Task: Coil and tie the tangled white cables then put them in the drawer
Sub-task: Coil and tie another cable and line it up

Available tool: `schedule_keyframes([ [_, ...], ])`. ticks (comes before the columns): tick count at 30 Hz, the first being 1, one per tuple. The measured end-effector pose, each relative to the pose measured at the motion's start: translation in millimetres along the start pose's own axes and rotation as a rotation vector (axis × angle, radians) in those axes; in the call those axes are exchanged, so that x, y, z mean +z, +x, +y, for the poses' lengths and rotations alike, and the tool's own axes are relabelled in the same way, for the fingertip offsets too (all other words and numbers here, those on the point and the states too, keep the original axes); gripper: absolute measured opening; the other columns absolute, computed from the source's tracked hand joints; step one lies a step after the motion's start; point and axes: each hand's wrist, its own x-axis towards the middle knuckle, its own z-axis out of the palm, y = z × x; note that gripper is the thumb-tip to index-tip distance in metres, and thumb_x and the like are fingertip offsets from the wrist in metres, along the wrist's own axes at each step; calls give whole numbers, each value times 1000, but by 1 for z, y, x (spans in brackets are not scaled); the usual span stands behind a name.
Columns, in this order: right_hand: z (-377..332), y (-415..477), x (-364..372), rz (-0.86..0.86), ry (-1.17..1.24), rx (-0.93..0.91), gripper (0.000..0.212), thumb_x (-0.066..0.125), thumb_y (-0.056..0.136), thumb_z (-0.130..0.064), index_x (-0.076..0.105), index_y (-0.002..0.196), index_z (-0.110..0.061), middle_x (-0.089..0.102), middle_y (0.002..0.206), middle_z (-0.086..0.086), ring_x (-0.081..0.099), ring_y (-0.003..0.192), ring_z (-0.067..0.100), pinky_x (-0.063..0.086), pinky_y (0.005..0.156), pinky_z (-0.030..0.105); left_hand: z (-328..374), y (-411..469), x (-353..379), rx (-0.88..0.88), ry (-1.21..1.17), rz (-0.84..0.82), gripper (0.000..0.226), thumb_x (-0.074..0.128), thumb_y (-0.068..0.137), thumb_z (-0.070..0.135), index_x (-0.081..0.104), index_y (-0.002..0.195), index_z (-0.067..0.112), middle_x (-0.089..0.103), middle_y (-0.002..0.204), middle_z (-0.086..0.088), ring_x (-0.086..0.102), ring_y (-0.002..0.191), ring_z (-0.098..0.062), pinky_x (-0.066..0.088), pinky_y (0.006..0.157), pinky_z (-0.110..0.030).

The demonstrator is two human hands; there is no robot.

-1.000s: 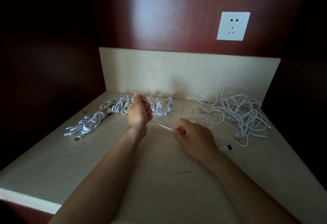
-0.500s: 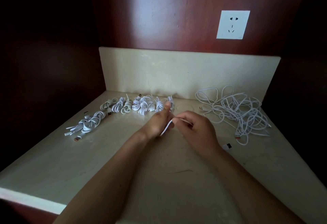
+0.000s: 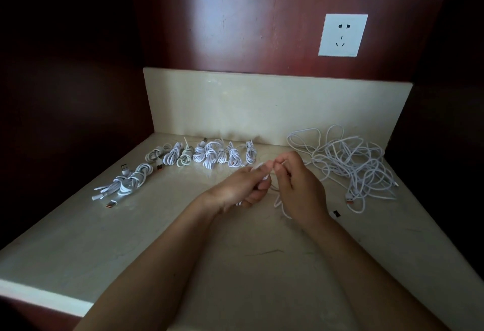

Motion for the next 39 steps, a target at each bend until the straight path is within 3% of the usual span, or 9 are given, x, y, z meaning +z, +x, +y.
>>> schedule_keyframes([
  [7, 1, 0, -3, -54, -101, -16, 13, 50, 98, -35, 51, 88, -27, 61, 66, -5, 54, 65, 16, 40, 60, 34, -7, 9, -9, 205, 25, 510, 51, 29, 106, 40, 68, 78, 21, 62, 55, -1, 43, 44, -9, 38, 46, -20],
  [11, -2, -2, 2, -81, -140, -120, 15, 51, 96, -36, 58, 88, -25, 61, 69, -7, 58, 69, 18, 42, 61, 33, -7, 16, -10, 166, -393, 492, 51, 29, 106, 39, 68, 94, 9, 75, 81, -6, 70, 78, -17, 57, 78, -28],
  [13, -2, -3, 4, -108, -153, -167, 20, 46, 93, -39, 59, 89, -25, 64, 71, -5, 61, 70, 20, 45, 61, 35, -4, 19, -11, 135, -665, 463, 53, 26, 106, 41, 63, 91, 6, 74, 77, -10, 70, 80, -22, 56, 87, -36],
  [15, -1, -3, 5, -143, -159, -184, 28, 41, 91, -44, 61, 90, -25, 67, 74, -4, 63, 72, 20, 46, 61, 34, -2, 19, -13, 111, -855, 486, 51, 26, 105, 44, 55, 81, 10, 63, 57, -3, 63, 58, -16, 57, 68, -32],
  [17, -2, -4, 6, -185, -156, -199, 41, 33, 87, -53, 65, 92, -27, 69, 77, -5, 64, 75, 18, 47, 63, 33, -2, 17, -16, 108, -910, 528, 49, 26, 104, 47, 44, 72, 15, 38, 44, 7, 38, 37, -8, 39, 41, -18],
  [20, -4, -4, 9, -237, -164, -226, 50, 28, 81, -59, 67, 88, -27, 69, 79, -5, 63, 78, 16, 47, 65, 33, -1, 14, -17, 127, -814, 636, 46, 26, 105, 47, 35, 68, 20, 22, 44, 11, 17, 34, -4, 15, 34, -14],
  [26, -12, -2, 6, -164, -144, -183, 41, 54, 79, -55, 43, 53, -25, 43, 50, -8, 42, 57, 9, 31, 54, 26, 5, 8, -20, 206, -553, 878, 45, 31, 106, 40, 38, 66, 20, 28, 41, 12, 21, 34, -5, 17, 36, -15],
  [33, -16, 3, 7, -211, 321, 53, 39, 78, 78, -33, 54, 50, -19, 47, 45, -10, 40, 47, 3, 34, 54, 27, 3, 10, -18, 155, -455, 797, 48, 33, 105, 41, 34, 61, 21, 27, 45, 10, 20, 35, -6, 18, 37, -14],
  [39, -21, 6, -13, -208, 702, 192, 33, 58, 80, -9, 55, 48, -14, 47, 49, 10, 50, 50, 15, 42, 57, 27, -1, 9, -22, 103, -357, 705, 47, 32, 105, 42, 32, 61, 24, 26, 46, 10, 18, 37, -7, 16, 39, -14],
])
